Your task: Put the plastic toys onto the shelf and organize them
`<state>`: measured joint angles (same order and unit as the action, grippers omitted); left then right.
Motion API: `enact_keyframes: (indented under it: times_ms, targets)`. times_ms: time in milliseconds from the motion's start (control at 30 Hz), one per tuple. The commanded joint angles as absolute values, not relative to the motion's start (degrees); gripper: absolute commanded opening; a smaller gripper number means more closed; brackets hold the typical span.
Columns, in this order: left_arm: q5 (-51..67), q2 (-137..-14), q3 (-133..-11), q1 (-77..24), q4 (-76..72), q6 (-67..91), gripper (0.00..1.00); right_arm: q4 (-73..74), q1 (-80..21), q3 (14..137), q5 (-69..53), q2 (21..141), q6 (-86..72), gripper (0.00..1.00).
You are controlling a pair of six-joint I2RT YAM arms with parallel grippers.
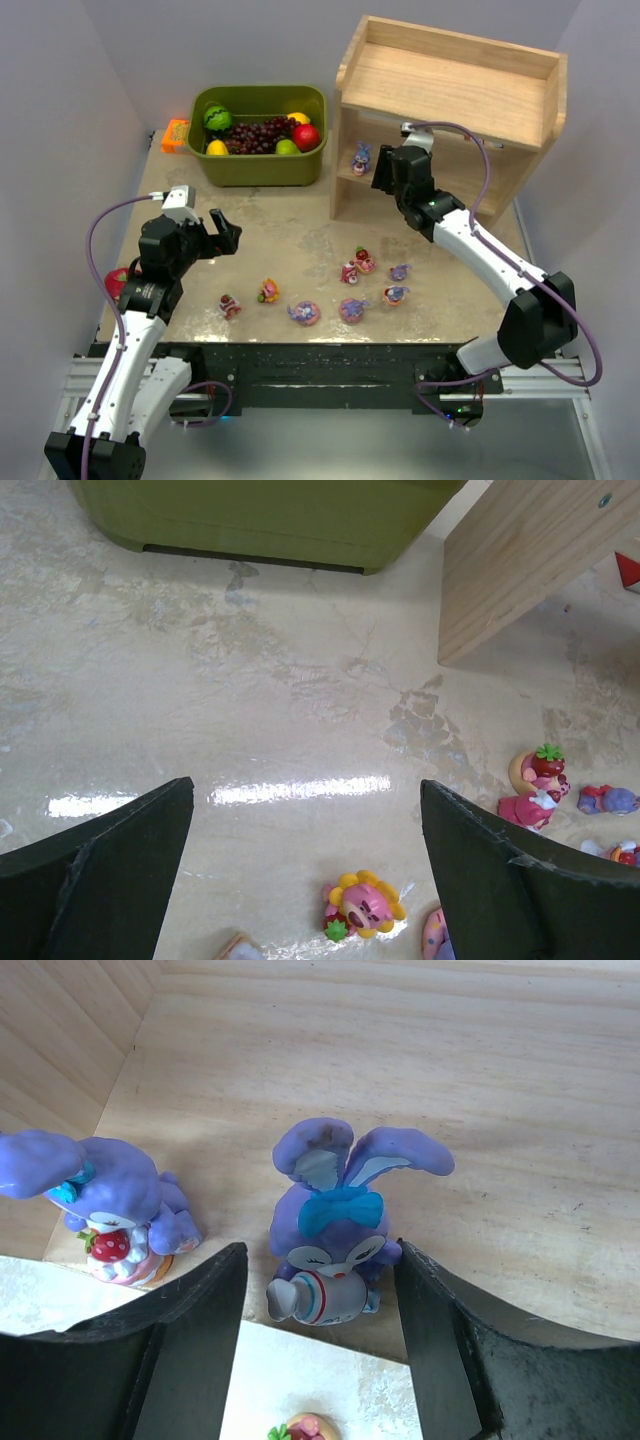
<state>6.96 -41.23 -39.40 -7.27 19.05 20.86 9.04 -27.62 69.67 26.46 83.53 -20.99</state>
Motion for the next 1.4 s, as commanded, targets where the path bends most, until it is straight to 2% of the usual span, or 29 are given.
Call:
enact_keyframes:
  times_ms: [0, 300, 533, 933, 1367]
  targets:
    - [6.68, -40.61, -39.73, -7.56, 18.54, 20.57, 1.0, 9.06, -27.68, 68.91, 23.03, 79.1, -25.84, 0.63]
    - [6.59, -40.34, -39.64, -7.56, 18.63, 20.57, 0.99, 5.71, -29.09, 65.92, 26.71, 78.57, -22.86, 0.63]
    - [6.59, -40.52, -39.73, -7.56, 18.63, 20.48, 1.0, 2.29, -30.94, 64.07, 29.35, 78.13, -21.27, 0.67]
    - [6.68, -40.61, -39.73, -7.56, 18.63, 20.48, 1.0, 6.06, -31.38, 64.77, 34.8, 77.43, -22.41, 0.68]
    - [6.15, -40.61, -39.81, -7.56, 18.63, 20.48, 0.99, 14.84, -31.46, 63.11, 23.82, 66.37, -18.81, 0.76]
